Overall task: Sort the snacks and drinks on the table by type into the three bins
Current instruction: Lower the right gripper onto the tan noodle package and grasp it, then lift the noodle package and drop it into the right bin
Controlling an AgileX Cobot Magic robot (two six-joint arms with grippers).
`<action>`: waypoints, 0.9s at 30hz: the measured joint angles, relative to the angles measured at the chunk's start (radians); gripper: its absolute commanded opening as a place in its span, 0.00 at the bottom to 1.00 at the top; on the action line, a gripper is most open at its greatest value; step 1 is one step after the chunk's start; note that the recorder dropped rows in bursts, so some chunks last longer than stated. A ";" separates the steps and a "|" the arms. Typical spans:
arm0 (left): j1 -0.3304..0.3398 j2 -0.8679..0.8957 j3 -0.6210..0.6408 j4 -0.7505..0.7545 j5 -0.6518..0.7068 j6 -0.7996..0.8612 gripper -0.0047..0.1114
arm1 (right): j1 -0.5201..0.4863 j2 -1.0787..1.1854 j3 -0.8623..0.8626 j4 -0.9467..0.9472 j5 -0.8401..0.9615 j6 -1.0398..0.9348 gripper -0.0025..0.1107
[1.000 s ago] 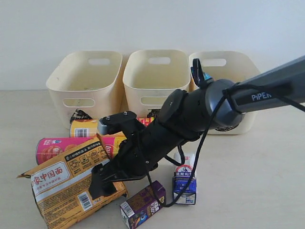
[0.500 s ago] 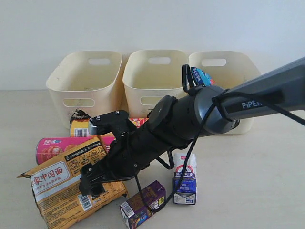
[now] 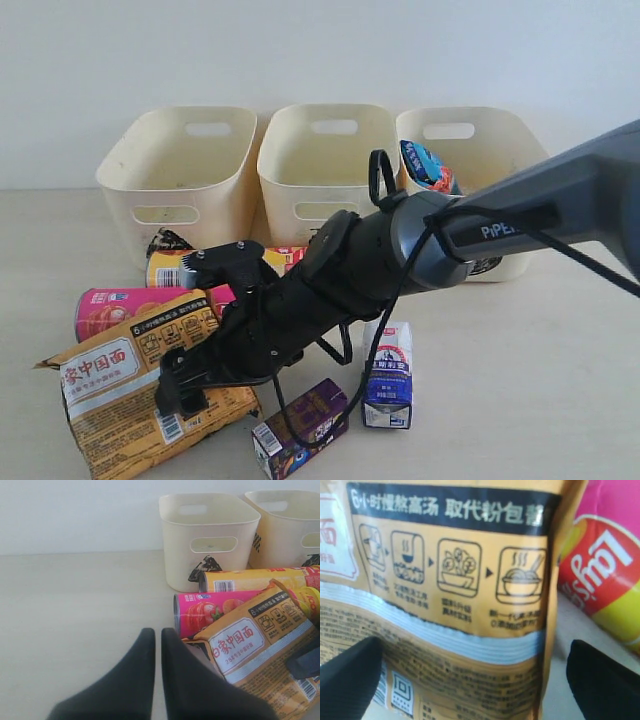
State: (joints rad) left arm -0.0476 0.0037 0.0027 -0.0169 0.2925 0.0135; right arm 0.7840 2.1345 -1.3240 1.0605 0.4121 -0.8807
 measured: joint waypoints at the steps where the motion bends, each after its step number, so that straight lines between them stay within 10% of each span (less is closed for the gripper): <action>1: 0.000 0.000 0.000 0.000 0.000 0.000 0.07 | 0.000 0.000 0.000 0.003 -0.002 -0.001 0.66; 7: 0.000 0.000 0.000 0.000 0.000 0.000 0.07 | 0.006 0.000 -0.006 0.016 0.009 -0.009 0.03; 27: 0.000 0.000 0.000 0.000 0.000 0.000 0.07 | 0.000 -0.129 -0.005 -0.010 0.076 -0.030 0.02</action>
State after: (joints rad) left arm -0.0476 0.0037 0.0027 -0.0169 0.2925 0.0135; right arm 0.7836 2.0055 -1.3291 1.0507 0.4880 -0.9106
